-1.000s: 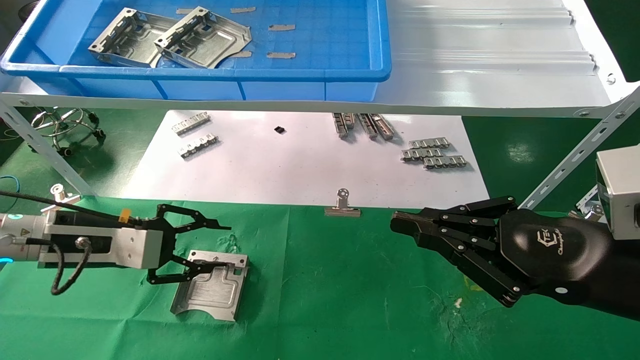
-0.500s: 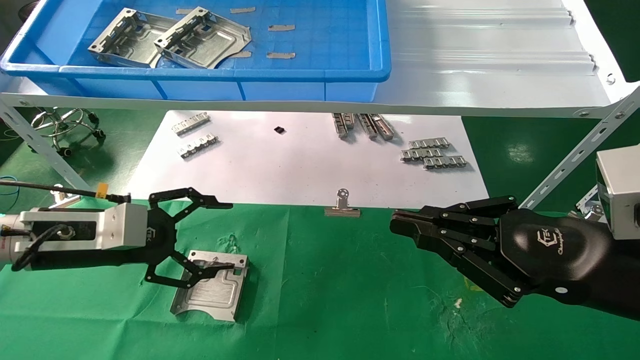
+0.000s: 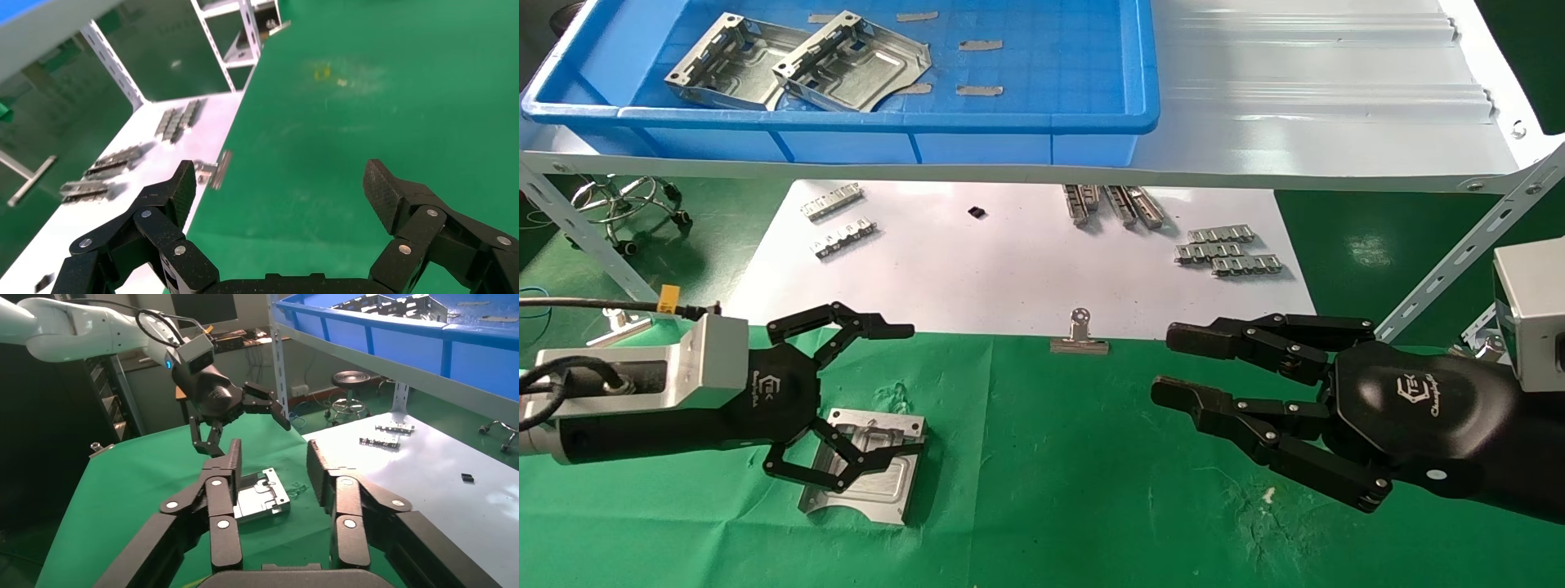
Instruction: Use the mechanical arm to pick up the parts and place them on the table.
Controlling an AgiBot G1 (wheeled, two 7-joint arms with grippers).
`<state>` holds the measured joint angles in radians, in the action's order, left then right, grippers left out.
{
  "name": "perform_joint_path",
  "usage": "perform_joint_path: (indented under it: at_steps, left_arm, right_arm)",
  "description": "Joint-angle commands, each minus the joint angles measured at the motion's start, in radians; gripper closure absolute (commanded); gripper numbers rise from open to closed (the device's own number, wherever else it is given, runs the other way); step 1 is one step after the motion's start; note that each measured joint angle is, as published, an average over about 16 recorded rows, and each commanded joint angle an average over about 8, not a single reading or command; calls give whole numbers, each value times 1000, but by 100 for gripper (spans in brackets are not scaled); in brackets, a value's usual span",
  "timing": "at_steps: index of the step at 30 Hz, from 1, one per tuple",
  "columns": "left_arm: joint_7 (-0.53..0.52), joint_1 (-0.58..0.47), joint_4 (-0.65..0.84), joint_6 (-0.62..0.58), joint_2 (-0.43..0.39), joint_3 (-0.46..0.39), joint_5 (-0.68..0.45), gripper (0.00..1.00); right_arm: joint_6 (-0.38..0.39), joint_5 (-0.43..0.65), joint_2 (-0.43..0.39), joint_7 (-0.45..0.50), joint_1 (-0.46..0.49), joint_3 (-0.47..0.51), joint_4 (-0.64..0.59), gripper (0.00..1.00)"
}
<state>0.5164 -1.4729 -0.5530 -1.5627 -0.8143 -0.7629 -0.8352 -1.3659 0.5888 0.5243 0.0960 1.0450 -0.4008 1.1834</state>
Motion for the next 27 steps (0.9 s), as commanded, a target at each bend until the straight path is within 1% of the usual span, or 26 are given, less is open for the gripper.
perform_joint_path:
  at_steps: [1, 27]
  left_arm:
    - [-38, 21, -39, 4, 11, 26, 6, 0]
    - [-529, 299, -549, 50, 152, 363, 79, 0]
  right_arm:
    - [0, 0, 0, 0, 0, 0, 0, 0]
    - [0, 0, 0, 0, 0, 0, 0, 0]
